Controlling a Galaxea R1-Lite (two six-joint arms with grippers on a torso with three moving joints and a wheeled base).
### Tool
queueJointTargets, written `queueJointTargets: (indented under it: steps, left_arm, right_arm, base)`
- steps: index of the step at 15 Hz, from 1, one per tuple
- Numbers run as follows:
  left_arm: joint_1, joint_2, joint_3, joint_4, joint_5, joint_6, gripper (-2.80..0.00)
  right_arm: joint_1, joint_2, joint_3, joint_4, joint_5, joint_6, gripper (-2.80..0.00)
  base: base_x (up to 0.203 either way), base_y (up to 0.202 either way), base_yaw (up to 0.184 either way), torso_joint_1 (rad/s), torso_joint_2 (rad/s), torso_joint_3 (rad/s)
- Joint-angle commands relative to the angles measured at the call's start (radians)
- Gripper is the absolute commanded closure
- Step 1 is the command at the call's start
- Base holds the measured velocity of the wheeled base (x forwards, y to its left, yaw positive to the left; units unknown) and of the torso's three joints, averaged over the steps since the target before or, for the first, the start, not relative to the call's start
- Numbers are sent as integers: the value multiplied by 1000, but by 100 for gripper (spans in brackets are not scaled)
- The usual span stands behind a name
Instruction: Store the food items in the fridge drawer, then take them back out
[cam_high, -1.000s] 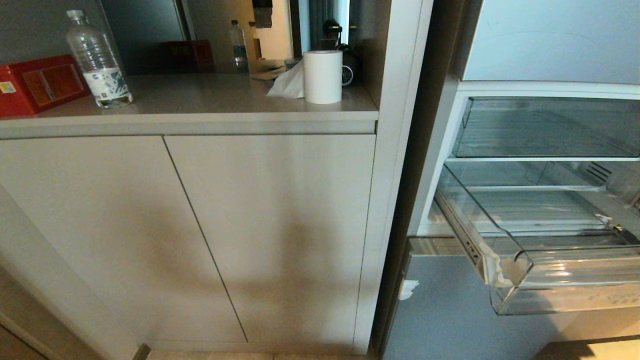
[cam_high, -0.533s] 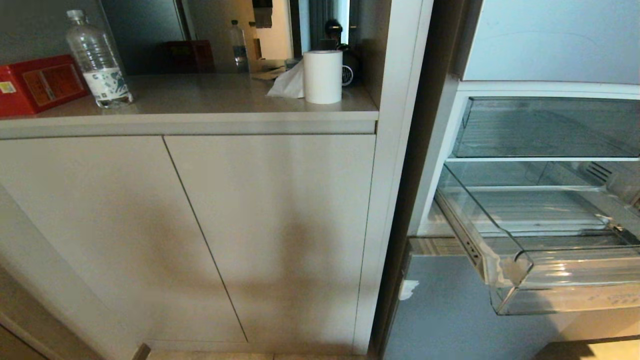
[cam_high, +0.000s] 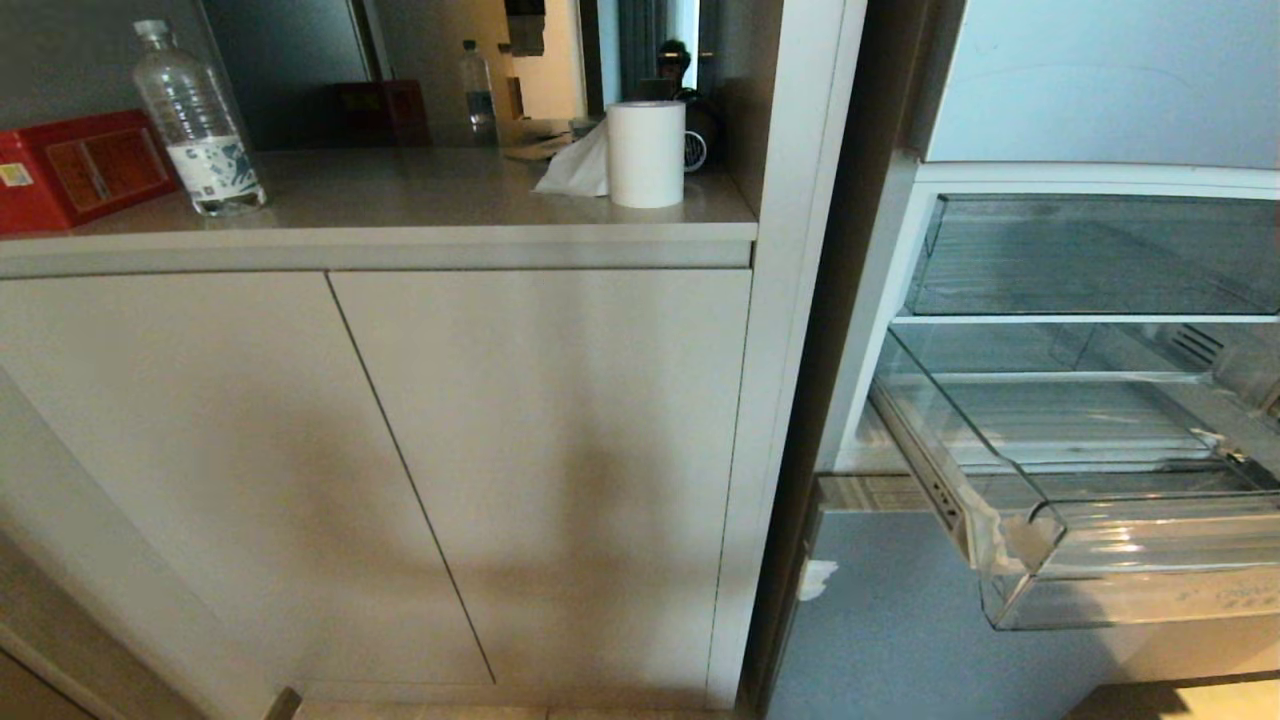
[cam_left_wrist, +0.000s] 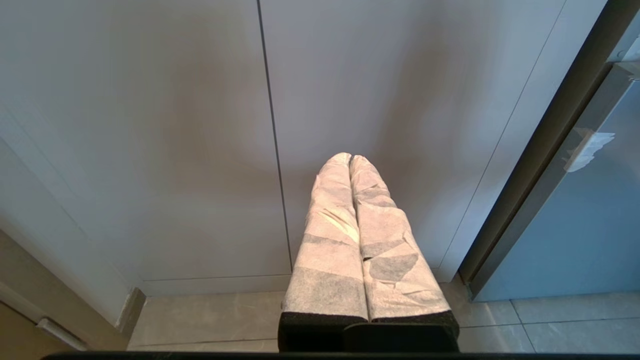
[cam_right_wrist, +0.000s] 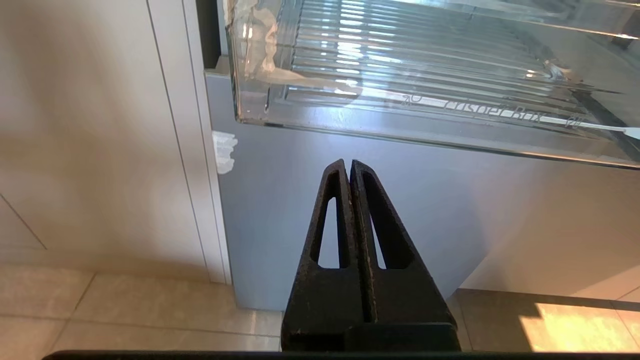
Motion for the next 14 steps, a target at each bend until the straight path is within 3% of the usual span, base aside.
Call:
queueJointTargets:
  steps: [1, 8, 14]
  left_arm:
    - [0, 1, 0, 0, 0, 0, 0]
    - [0, 1, 0, 0, 0, 0, 0]
    - [0, -1, 0, 0, 0, -2, 0]
  right_arm:
    - [0, -2, 1, 4, 1, 0, 0]
    - [0, -2, 1, 4, -2, 0, 0]
    - [0, -2, 1, 4, 1, -1, 0]
  base:
    - [0, 0, 0, 0, 0, 0]
    - [0, 0, 0, 0, 0, 0]
    - [-3, 6, -162, 3, 2, 3]
